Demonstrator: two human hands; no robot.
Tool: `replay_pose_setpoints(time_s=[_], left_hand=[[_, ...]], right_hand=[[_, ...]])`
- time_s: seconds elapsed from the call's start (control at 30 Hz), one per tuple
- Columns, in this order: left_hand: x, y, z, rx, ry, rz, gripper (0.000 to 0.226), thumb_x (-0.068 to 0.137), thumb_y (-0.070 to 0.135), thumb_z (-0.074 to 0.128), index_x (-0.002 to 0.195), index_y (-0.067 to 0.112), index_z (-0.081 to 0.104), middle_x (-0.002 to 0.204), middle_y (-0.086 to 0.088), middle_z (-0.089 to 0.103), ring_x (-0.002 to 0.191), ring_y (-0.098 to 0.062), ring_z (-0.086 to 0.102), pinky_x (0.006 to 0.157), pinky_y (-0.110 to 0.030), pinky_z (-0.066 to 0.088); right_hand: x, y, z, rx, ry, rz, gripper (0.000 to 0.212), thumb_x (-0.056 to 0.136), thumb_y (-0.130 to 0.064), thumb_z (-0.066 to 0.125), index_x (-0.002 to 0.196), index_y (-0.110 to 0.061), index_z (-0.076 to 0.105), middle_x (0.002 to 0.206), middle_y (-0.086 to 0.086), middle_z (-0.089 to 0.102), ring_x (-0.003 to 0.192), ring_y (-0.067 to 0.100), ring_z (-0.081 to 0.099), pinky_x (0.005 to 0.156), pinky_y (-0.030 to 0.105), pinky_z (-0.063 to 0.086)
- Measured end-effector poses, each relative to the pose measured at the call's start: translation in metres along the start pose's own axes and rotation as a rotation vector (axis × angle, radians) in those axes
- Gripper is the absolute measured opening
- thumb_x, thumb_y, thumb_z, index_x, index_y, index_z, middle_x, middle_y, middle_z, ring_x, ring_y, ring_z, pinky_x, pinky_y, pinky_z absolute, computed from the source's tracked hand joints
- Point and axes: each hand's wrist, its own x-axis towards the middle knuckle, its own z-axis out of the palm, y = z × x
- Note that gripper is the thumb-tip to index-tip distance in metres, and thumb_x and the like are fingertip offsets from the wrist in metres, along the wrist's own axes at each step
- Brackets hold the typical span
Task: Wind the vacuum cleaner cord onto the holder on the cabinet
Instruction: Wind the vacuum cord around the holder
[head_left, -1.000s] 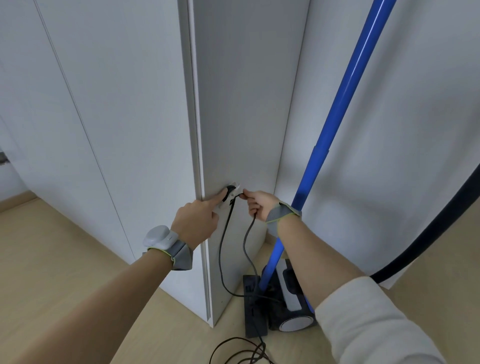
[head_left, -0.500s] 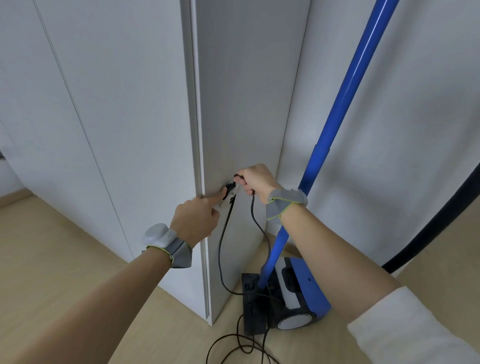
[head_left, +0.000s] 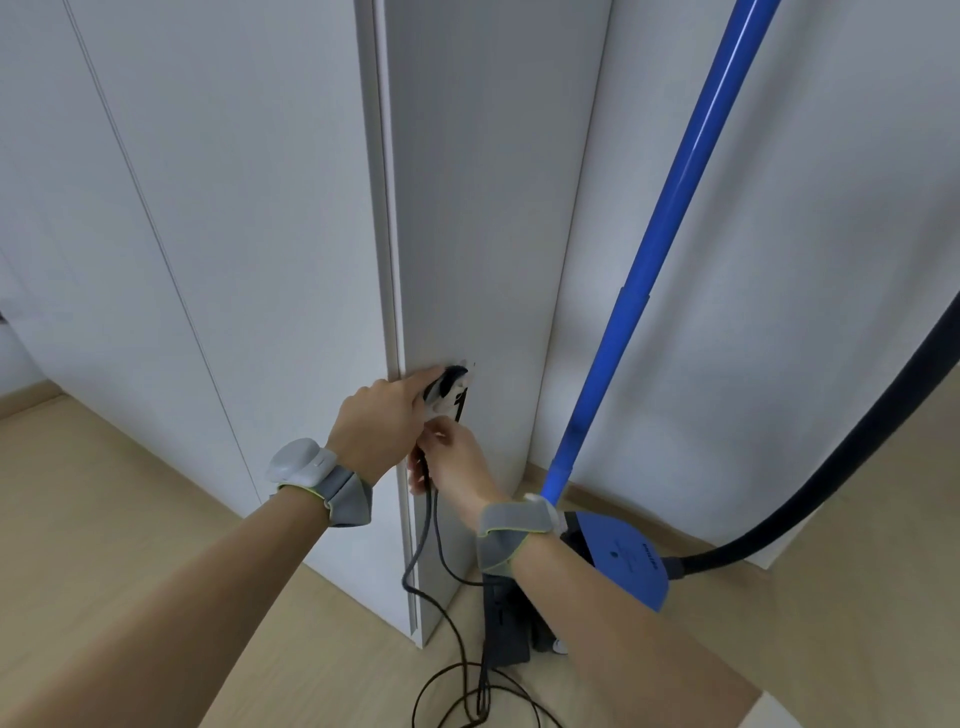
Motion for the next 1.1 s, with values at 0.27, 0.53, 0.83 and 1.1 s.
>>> replay_pose_setpoints(time_s=[0.27, 0.53, 0.83, 1.1], left_hand=[[-0.007, 0.005, 0.003, -0.022, -0.07, -0.009, 0.053, 0.102, 0.026, 0.028, 0.148, 0.05, 0.037, 0.073, -0.005, 0.059, 0.065, -0.032, 0.066, 0.072, -0.04, 0.059], [-0.005, 0.004, 0.011, -0.026, -0.062, 0.002, 0.059, 0.1, 0.025, 0.031, 0.15, 0.055, 0.025, 0.072, -0.008, 0.066, 0.058, -0.029, 0.064, 0.067, -0.039, 0.06], [-0.002, 0.002, 0.013, -0.013, -0.085, -0.015, 0.061, 0.099, 0.021, 0.031, 0.148, 0.057, 0.029, 0.071, -0.007, 0.066, 0.058, -0.027, 0.065, 0.07, -0.04, 0.06], [-0.001, 0.003, 0.009, 0.001, -0.087, -0.012, 0.06, 0.098, 0.02, 0.031, 0.147, 0.055, 0.034, 0.076, -0.007, 0.066, 0.065, -0.03, 0.066, 0.074, -0.039, 0.059]], right_hand=[[0.017, 0.061, -0.024, 0.029, -0.002, 0.149, 0.034, 0.105, -0.035, 0.042, 0.081, -0.013, 0.048, 0.055, 0.0, 0.033, 0.043, 0.017, 0.029, 0.044, 0.024, 0.032], [0.053, 0.082, -0.063, -0.12, 0.081, 0.323, 0.03, 0.099, -0.035, 0.052, 0.078, -0.014, 0.056, 0.056, -0.001, 0.046, 0.04, 0.01, 0.039, 0.039, 0.019, 0.032], [0.123, -0.002, -0.104, 0.336, 0.104, 0.418, 0.035, 0.107, -0.021, 0.044, 0.075, -0.009, 0.051, 0.031, -0.009, 0.033, 0.021, 0.001, 0.024, 0.025, 0.012, 0.019], [0.132, -0.055, -0.094, 0.195, 0.089, 0.293, 0.035, 0.107, -0.025, 0.043, 0.076, -0.012, 0.05, 0.029, -0.01, 0.031, 0.02, 0.001, 0.022, 0.026, 0.011, 0.016]])
